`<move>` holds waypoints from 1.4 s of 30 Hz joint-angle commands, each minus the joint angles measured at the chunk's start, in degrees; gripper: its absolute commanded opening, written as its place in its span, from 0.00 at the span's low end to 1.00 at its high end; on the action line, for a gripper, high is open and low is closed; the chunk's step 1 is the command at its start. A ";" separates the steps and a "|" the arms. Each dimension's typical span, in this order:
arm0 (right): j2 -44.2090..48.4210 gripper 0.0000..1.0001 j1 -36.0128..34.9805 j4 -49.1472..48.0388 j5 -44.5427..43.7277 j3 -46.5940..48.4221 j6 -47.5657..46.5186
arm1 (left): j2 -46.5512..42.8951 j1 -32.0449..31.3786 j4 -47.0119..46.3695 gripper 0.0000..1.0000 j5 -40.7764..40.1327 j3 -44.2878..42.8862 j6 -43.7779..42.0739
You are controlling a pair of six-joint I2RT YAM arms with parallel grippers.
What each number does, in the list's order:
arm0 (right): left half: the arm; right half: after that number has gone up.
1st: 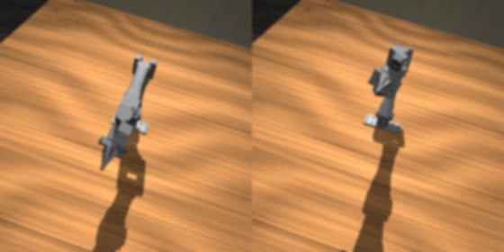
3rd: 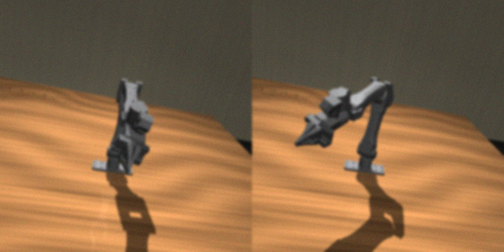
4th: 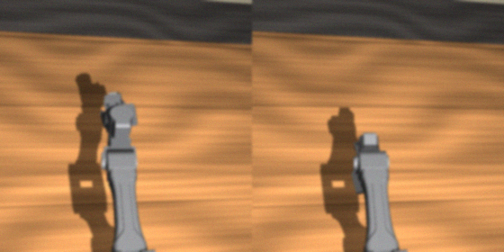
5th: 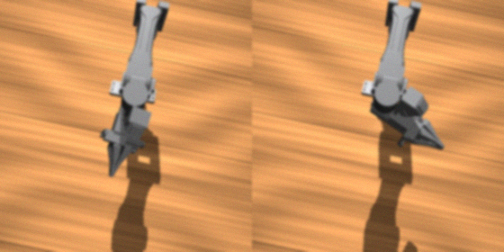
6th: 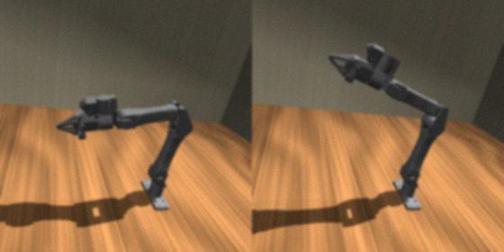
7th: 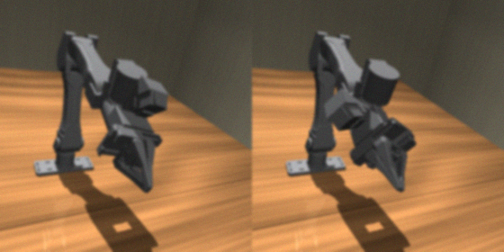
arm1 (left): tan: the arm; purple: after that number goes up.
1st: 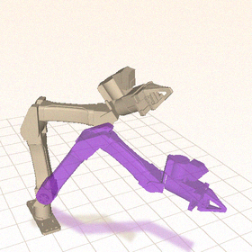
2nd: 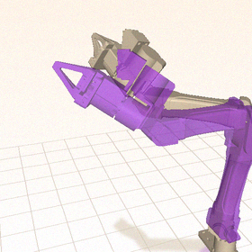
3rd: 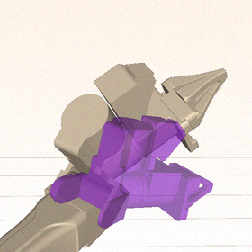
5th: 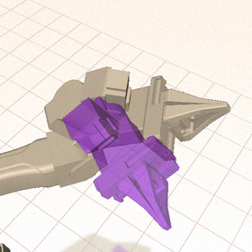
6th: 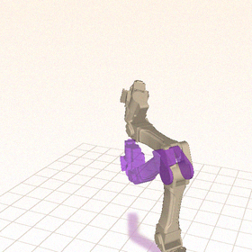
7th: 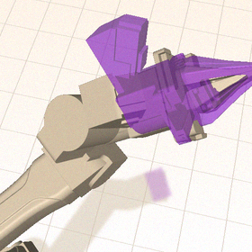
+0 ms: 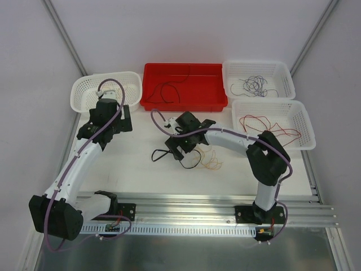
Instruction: Untangle the cables
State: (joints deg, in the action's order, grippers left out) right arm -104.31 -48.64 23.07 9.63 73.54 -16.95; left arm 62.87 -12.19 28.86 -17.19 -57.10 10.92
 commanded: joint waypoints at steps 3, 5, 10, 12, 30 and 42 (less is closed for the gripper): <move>-4.49 0.97 -0.31 -1.27 -6.10 5.38 -2.47 | -1.61 2.25 -1.35 0.99 -6.09 0.67 -1.16; -6.25 0.97 -0.31 -1.27 -7.42 6.35 -2.47 | -1.87 2.60 -1.44 0.99 -7.24 0.94 -1.25; -9.41 0.97 -1.10 -0.66 -8.13 8.11 -3.17 | -2.05 4.71 -1.79 0.99 -7.16 1.20 -0.72; -11.26 0.97 -1.63 0.21 -8.40 8.99 -3.18 | -2.05 5.41 -1.79 0.99 -6.98 1.20 -0.28; -12.24 0.01 -8.22 -1.89 -8.14 9.70 -1.77 | -2.23 6.82 -1.88 0.99 -5.48 1.47 0.25; 6.82 0.01 -5.50 -2.68 -5.23 14.35 -0.10 | -2.14 6.82 -1.88 0.99 -5.31 1.47 0.42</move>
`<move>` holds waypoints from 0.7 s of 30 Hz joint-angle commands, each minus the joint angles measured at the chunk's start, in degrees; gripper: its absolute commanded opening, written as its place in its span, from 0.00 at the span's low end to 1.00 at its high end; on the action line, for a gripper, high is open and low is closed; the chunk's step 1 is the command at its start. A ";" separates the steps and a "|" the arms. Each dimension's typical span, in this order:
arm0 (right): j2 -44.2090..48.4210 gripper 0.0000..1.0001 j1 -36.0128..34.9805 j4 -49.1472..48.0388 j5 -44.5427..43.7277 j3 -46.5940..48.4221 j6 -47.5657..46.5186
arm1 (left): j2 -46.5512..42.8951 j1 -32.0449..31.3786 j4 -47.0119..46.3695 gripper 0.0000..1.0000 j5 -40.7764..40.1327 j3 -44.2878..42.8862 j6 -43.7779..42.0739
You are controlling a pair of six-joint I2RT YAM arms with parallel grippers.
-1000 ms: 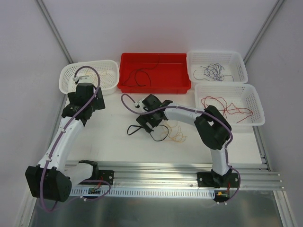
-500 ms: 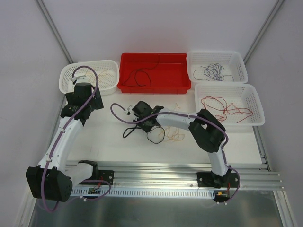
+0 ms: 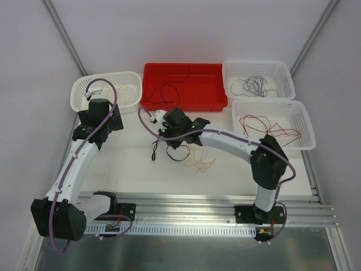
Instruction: Untangle the cables
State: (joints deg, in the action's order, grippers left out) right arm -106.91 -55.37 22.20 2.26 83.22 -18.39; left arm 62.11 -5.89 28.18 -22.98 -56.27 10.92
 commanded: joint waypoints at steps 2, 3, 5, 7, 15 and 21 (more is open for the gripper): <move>12.24 0.01 1.58 -1.81 1.78 5.28 1.34 | -1.46 0.53 -1.20 0.99 0.57 0.64 0.33; 14.78 0.01 2.19 -1.72 1.78 6.16 1.43 | -1.55 0.53 -1.20 0.99 0.57 0.64 0.42; 17.08 0.01 3.08 -1.28 2.13 7.30 1.60 | -1.46 0.53 -1.29 0.99 0.66 0.64 0.42; 20.58 0.01 4.04 -0.93 2.31 9.40 1.78 | -1.46 0.53 -1.29 0.99 0.92 0.64 0.42; 27.20 0.01 4.66 -4.80 1.17 8.63 3.53 | -2.34 0.53 -1.90 0.99 6.62 0.81 0.42; 28.16 0.01 4.75 -8.40 -0.41 4.67 9.07 | -5.49 0.53 -4.45 0.99 26.55 3.44 2.34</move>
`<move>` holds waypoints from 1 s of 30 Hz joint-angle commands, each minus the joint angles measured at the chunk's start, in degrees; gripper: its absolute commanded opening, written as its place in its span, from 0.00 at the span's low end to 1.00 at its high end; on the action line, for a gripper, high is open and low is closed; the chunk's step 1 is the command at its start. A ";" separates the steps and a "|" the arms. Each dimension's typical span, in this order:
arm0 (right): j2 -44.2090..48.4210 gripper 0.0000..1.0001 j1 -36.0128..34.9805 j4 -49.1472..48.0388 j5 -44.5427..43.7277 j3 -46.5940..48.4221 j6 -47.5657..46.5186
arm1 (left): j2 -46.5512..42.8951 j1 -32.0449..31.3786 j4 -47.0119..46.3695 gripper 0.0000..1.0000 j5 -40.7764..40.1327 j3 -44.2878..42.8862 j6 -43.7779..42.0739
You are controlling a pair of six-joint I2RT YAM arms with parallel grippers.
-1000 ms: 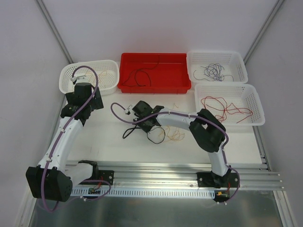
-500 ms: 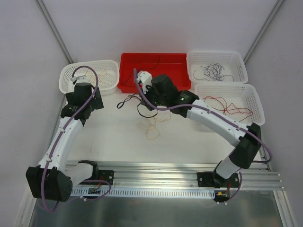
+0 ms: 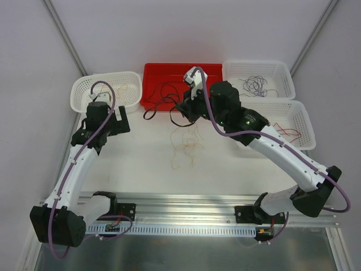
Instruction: Untangle the cables
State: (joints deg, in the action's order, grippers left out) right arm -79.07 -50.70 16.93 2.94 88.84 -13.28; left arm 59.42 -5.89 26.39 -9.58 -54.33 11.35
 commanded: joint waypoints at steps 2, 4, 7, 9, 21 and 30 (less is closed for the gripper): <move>0.32 0.01 0.16 -2.95 -1.88 -0.95 5.01 | -4.30 0.53 -4.58 0.99 18.43 4.04 6.82; 0.32 0.01 0.07 -2.52 -2.59 -0.86 5.63 | -7.46 0.35 -8.09 0.99 27.49 8.96 12.69; 0.58 0.01 0.07 -1.73 -4.61 -1.03 6.33 | -12.65 -1.40 -15.74 0.99 33.92 15.99 18.59; 0.84 0.01 0.07 -1.46 -4.52 -1.65 7.12 | -16.24 -5.25 -19.95 0.99 33.50 19.41 19.84; 3.04 0.01 -0.01 -1.63 -3.47 -4.72 10.73 | -12.32 -27.49 -47.74 0.96 22.42 28.49 13.53; 4.27 0.01 -0.02 -1.46 -0.83 -6.74 11.70 | 1.66 -32.96 -56.19 0.76 17.93 24.45 3.59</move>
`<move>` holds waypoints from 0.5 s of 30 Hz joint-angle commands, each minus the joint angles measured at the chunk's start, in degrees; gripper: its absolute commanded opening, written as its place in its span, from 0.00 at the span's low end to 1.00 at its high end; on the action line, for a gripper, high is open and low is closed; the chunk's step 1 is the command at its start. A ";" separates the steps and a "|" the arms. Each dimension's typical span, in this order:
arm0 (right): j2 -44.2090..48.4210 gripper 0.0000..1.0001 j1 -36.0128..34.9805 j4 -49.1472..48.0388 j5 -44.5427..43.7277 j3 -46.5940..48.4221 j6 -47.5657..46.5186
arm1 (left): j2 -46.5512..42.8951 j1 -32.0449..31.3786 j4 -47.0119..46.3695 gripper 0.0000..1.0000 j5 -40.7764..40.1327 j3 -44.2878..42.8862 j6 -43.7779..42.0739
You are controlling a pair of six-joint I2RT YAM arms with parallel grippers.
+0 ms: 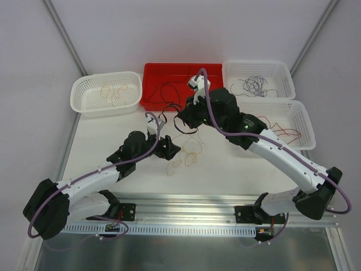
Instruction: Untangle the cables
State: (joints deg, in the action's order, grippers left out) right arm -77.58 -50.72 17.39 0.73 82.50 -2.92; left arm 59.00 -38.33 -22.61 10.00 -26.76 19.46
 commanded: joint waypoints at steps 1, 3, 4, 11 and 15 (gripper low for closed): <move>2.96 0.01 0.01 -1.92 1.03 -0.58 1.34 | 2.60 -0.52 -7.44 0.70 -1.30 -3.29 -4.35; 3.40 0.01 0.09 -1.57 0.24 -1.28 0.99 | 3.84 -0.70 -7.89 0.43 0.36 -3.56 -3.65; 3.66 0.01 0.09 -1.65 -0.11 -1.46 0.81 | 4.01 -0.70 -7.80 0.28 0.63 -3.38 -3.38; 5.15 0.01 4.56 1.68 -5.47 -1.99 -0.51 | -2.37 -0.70 0.80 0.00 -6.91 0.12 1.80; 6.65 0.01 8.00 3.09 -6.97 -3.04 -0.16 | -9.68 1.75 13.09 0.00 -20.52 1.98 7.15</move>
State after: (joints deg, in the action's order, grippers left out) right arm -74.22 -44.82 19.99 -3.38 80.03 -3.03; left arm 54.39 -38.35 -17.67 1.13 -25.96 21.67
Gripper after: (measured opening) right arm 0.027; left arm 0.008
